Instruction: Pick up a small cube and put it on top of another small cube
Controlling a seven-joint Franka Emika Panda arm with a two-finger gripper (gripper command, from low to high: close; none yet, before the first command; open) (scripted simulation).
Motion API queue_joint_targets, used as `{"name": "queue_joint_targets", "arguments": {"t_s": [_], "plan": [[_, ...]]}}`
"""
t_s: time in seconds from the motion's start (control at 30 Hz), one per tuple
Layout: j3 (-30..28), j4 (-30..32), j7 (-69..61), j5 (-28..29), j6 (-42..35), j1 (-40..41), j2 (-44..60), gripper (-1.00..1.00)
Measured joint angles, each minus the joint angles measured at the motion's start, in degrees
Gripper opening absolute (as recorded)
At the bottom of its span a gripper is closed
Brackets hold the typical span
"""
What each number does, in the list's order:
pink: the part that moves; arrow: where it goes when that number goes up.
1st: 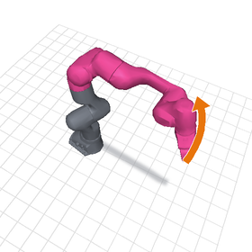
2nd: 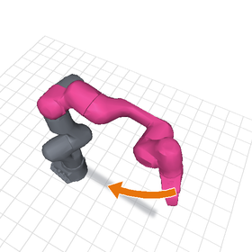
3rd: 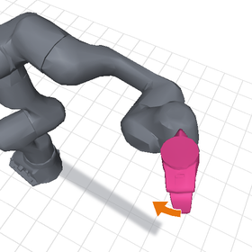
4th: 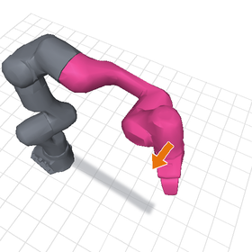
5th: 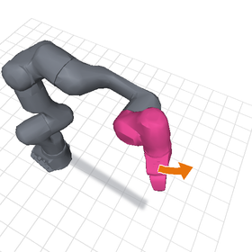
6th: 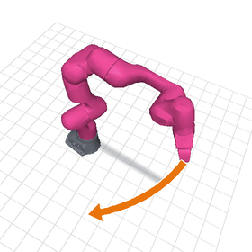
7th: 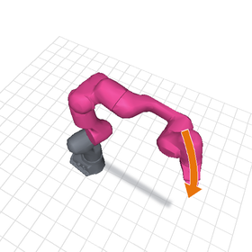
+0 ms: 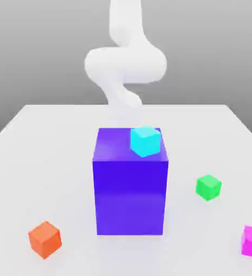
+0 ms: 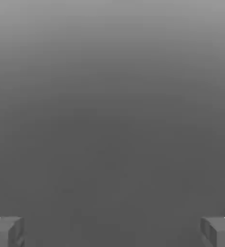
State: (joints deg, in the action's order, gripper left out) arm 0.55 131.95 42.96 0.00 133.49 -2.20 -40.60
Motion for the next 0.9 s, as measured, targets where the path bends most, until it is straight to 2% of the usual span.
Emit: {"name": "queue_joint_targets", "arguments": {"t_s": [0.53, 0.9], "plan": [[6.3, 1.1, -17.7, 0.9, 11.0, -11.8, 33.6, 0.0], [10.4, 1.8, -26.0, 7.0, 18.3, -19.8, 56.7, 0.0]]}}
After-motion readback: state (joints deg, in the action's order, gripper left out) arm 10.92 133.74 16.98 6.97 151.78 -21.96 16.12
